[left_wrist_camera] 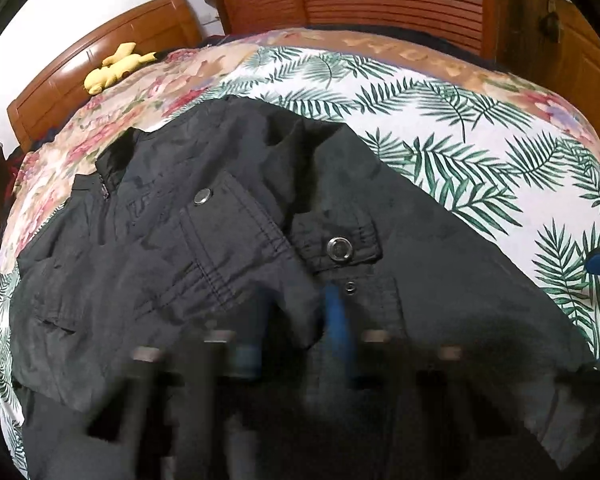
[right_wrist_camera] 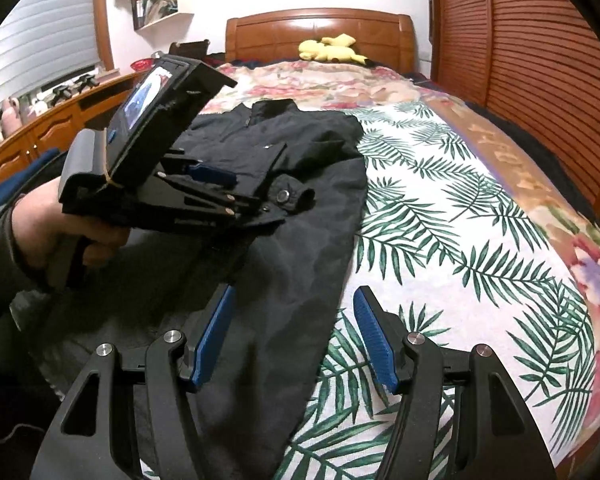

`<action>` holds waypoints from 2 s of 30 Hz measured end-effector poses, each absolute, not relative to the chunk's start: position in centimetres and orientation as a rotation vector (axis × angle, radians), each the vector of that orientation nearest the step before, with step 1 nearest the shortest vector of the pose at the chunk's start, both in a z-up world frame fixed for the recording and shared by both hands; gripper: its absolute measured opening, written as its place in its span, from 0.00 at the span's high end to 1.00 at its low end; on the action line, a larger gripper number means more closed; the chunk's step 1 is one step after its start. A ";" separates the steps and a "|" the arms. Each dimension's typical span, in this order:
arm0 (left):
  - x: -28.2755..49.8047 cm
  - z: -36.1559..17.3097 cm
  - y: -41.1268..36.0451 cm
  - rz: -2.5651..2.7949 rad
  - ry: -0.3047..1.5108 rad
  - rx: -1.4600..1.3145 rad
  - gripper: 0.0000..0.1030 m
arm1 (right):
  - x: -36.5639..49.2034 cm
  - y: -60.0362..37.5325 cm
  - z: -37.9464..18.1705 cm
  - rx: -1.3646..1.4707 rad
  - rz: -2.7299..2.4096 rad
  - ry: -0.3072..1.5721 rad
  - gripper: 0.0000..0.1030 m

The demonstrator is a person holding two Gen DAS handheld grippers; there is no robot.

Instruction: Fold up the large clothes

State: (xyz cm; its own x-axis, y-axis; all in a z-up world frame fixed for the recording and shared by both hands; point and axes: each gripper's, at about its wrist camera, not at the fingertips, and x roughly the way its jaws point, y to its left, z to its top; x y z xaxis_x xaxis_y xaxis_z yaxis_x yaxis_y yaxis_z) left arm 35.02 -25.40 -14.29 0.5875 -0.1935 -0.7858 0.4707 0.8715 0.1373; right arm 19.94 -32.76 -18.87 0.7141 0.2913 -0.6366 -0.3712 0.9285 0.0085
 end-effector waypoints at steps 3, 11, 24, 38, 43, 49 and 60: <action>34.8 -12.9 -24.0 -0.364 0.824 0.315 0.93 | 20.1 -32.5 -19.0 -0.129 0.363 0.686 0.38; 31.3 -6.6 -17.8 -0.287 0.661 0.263 0.94 | 20.4 -30.9 -19.3 -0.174 0.346 0.685 0.38; 26.3 -6.8 -7.9 -0.173 0.642 0.194 0.93 | 22.8 -25.0 -17.5 -0.198 0.356 0.631 0.38; 24.8 -13.1 -0.3 -0.100 0.758 0.120 0.93 | 25.0 -21.2 -19.4 -0.258 0.365 0.679 0.38; 23.8 -13.2 -0.6 -0.119 0.762 0.111 0.93 | 25.2 -21.2 -19.7 -0.261 0.363 0.688 0.38; 22.0 -12.8 -0.2 -0.142 0.754 0.064 0.91 | 25.2 -21.6 -20.1 -0.263 0.357 0.698 0.38; 19.7 -12.1 1.0 -0.172 0.716 0.076 0.73 | 24.7 -21.3 -20.3 -0.277 0.362 0.700 0.38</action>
State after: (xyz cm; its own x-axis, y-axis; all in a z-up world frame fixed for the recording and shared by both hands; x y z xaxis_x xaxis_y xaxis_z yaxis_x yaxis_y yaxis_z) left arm 19.69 1.00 -12.07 0.7413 -0.1307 -0.6583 0.1829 0.9831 0.0108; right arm 24.67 -21.30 -20.35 0.7068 0.2300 -0.6690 -0.4130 0.9019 -0.1263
